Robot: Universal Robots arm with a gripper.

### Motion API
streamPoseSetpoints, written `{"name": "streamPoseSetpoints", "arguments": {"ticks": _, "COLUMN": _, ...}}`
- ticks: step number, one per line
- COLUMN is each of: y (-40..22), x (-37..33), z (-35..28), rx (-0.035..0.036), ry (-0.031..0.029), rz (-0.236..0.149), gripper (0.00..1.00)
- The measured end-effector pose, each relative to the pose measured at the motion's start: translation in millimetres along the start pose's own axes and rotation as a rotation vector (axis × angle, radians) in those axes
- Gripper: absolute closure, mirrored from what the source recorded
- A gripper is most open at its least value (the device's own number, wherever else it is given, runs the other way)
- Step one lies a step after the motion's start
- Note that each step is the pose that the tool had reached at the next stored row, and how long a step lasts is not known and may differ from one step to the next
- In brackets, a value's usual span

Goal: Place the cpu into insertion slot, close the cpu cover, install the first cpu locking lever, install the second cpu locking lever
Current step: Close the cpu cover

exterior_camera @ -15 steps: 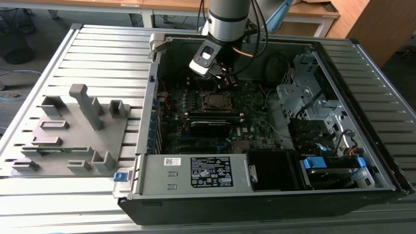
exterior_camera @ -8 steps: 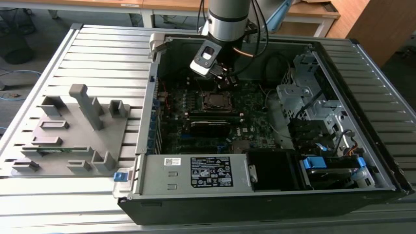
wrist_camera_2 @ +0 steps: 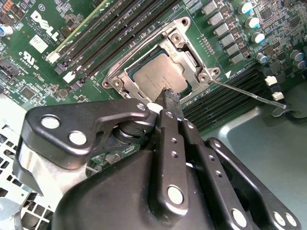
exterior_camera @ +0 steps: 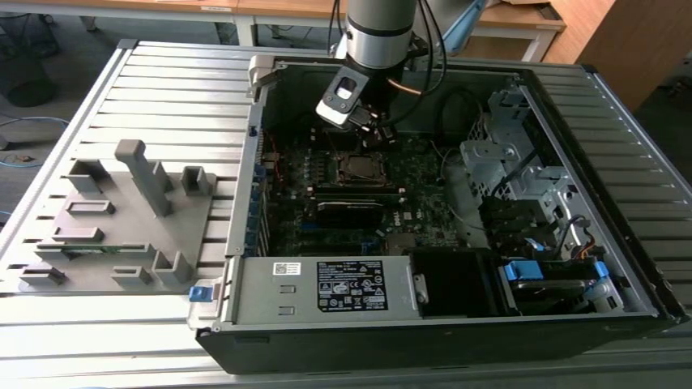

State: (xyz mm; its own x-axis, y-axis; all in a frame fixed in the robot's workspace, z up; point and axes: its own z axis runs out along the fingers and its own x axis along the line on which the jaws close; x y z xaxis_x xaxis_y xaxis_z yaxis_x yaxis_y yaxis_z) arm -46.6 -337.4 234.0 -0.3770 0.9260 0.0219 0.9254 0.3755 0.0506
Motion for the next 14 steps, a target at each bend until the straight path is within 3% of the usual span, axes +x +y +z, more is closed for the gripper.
{"name": "streamPoseSetpoints", "arguments": {"ticks": 11, "y": 0.0, "x": 0.0, "z": 0.0, "rx": 0.0024, "ry": 0.0057, "rz": -0.114, "gripper": 0.89}}
{"name": "streamPoseSetpoints", "arguments": {"ticks": 14, "y": 0.0, "x": 0.0, "z": 0.0, "rx": 0.0025, "ry": 0.0059, "rz": -0.117, "gripper": 0.89}}
